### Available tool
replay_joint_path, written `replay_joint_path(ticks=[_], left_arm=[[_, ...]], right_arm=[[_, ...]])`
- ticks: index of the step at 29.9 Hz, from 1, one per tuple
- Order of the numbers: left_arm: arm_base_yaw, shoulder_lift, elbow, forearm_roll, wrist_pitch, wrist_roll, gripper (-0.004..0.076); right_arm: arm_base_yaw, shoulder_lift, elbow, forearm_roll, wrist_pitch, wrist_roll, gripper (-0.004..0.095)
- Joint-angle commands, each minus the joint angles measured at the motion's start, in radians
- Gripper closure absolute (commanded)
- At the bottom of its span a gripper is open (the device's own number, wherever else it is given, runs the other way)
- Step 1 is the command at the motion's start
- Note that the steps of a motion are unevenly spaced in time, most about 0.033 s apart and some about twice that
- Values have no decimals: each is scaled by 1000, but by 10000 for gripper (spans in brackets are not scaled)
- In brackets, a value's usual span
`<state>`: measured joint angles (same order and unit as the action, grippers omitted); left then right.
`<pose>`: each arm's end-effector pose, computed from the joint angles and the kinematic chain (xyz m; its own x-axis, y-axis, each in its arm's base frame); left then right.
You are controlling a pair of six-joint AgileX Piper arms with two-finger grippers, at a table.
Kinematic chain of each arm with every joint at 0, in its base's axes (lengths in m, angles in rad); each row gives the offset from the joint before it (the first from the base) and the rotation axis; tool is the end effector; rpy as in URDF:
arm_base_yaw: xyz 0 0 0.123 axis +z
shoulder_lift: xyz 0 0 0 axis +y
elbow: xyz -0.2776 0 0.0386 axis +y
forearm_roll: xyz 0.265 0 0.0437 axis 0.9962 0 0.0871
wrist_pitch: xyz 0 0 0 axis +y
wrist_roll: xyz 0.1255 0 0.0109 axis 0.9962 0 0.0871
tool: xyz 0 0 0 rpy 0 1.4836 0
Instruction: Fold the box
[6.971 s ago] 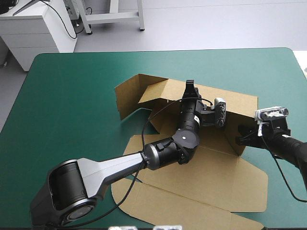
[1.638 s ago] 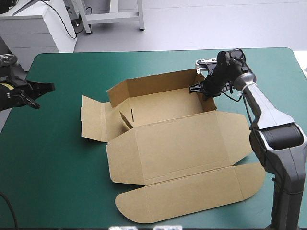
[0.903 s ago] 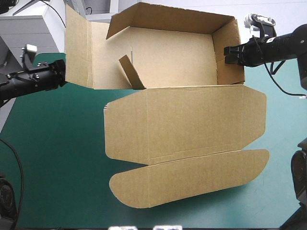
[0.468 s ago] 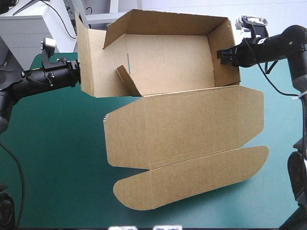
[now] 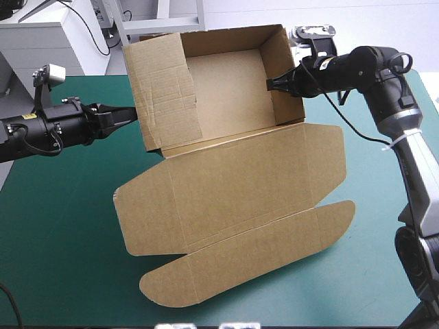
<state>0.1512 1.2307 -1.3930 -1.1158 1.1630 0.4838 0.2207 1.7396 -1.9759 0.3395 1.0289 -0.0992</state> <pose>0.2718 -0.0637 0.4466 -0.6221 -0.2070 -0.7551 0.4998 0.6373 -0.5866 0.4078 0.1283 0.4188 -0.6453 -0.0653 -0.7611 -0.3755 0.8948 0.2415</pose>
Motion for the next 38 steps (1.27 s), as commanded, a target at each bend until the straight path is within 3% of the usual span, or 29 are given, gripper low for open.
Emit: replay_joint_path(ticks=[1,20,23,29,31,33,38], left_arm=[[-4,-33,-29,-55,-21,-15,732],[-4,-33,-29,74,-29,-22,718],[-4,-33,-29,68,-10,-22,631],[-4,-33,-29,63,-1,-27,293],[-4,-33,-29,64,-1,-62,220],[-4,-31,-29,64,-3,-96,187],[-4,-29,-29,72,-35,-134,188]], right_arm=[[43,-49,-28,-37,-86,62,924],[88,-48,-28,-65,-108,99,924],[96,-45,-26,-73,-111,99,924],[96,-22,-24,-64,-107,112,924],[96,-20,-24,-62,-107,112,924],[96,-15,-24,-59,-109,112,924],[106,-11,-24,-28,-124,112,924]])
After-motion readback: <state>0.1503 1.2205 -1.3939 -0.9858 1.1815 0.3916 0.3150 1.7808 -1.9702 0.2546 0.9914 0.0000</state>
